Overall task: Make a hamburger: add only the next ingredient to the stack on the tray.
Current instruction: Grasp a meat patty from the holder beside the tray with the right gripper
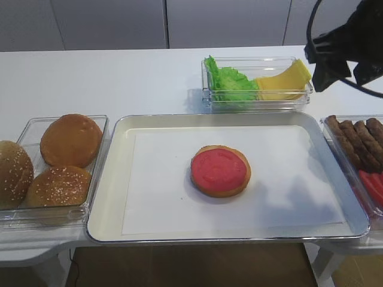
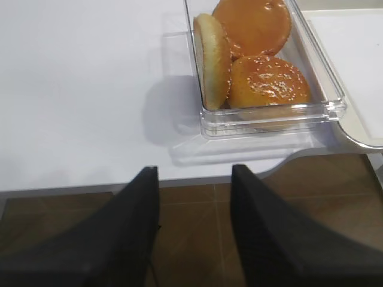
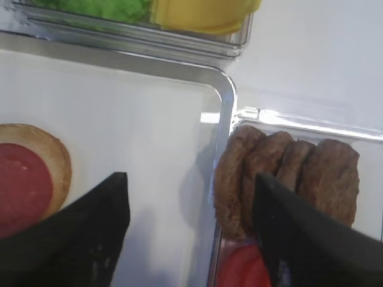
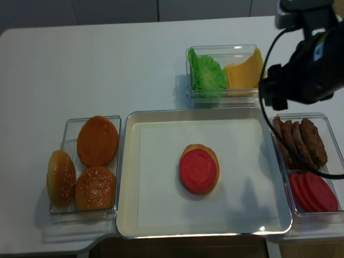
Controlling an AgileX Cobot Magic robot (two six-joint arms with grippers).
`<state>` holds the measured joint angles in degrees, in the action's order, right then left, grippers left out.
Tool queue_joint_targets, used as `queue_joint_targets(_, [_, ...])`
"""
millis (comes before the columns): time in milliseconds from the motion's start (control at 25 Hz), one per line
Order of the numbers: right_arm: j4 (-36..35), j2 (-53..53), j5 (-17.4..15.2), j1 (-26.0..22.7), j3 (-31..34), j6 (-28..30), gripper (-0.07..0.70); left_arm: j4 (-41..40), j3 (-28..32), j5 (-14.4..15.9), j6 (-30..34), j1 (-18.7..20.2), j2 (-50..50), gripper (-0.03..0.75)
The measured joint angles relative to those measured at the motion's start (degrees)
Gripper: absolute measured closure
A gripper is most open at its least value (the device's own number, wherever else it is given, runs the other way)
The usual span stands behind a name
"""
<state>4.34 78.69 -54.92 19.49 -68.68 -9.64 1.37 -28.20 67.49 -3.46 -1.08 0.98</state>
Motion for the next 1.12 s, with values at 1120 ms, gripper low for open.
queue_joint_targets(1120, [9.13, 15.78, -1.41, 0.25, -0.46, -3.25, 0.254, 0.0, 0.0, 0.0, 0.0, 0.0, 0.0, 0.419])
